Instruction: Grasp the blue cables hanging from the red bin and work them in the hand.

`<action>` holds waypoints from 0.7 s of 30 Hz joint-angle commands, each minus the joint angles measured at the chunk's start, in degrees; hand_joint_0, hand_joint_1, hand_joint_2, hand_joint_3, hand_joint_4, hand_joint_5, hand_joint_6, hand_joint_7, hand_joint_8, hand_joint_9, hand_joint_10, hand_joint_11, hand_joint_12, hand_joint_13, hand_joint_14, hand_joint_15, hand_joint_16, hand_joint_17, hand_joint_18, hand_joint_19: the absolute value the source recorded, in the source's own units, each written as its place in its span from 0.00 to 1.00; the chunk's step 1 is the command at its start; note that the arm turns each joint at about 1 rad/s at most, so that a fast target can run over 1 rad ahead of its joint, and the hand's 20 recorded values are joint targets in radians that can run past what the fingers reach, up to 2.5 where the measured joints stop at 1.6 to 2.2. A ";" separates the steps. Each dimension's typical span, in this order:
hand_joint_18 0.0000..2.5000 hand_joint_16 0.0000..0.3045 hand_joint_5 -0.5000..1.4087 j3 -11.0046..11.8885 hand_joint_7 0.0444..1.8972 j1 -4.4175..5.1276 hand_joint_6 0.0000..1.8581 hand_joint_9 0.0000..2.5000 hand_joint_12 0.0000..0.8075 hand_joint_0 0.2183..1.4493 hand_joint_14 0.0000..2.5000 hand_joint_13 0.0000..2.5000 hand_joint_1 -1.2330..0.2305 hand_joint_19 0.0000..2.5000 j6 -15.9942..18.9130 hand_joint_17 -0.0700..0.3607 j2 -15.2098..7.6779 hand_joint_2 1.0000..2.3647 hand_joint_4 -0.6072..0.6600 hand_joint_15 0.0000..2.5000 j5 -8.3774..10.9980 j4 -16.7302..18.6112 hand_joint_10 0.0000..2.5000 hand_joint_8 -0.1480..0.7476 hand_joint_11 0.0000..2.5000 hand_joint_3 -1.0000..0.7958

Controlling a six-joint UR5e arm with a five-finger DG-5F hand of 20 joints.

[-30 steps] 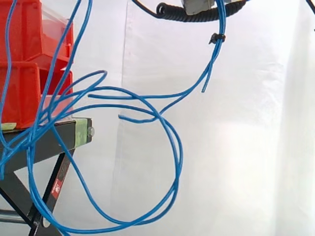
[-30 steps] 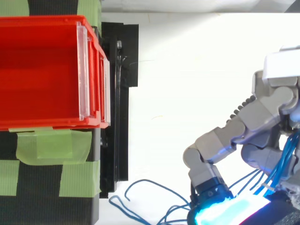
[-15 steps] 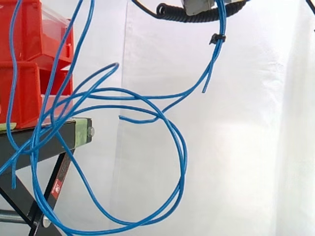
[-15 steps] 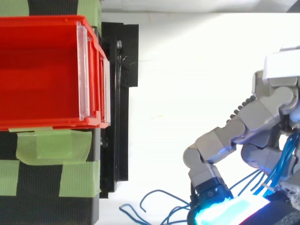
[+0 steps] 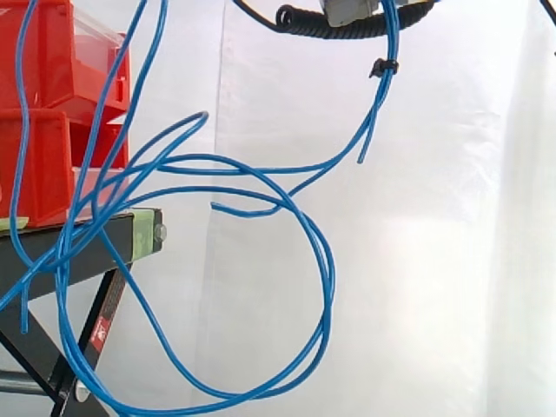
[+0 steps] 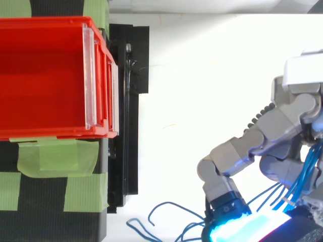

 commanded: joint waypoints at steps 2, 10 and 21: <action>0.97 0.69 0.64 0.00 0.86 0.00 0.00 0.77 0.87 0.55 1.00 0.83 0.35 0.31 -0.02 0.53 0.05 0.02 0.67 0.83 0.03 0.01 1.00 0.73 1.00 0.28; 0.97 0.69 0.64 0.00 0.87 0.00 0.01 0.77 0.87 0.55 1.00 0.83 0.35 0.31 -0.02 0.53 0.05 0.02 0.67 0.83 0.03 0.01 1.00 0.73 1.00 0.28; 0.97 0.69 0.64 0.00 0.87 0.00 0.01 0.77 0.87 0.55 1.00 0.83 0.35 0.31 0.06 0.53 -0.04 0.02 0.67 0.83 0.03 0.01 1.00 0.73 1.00 0.28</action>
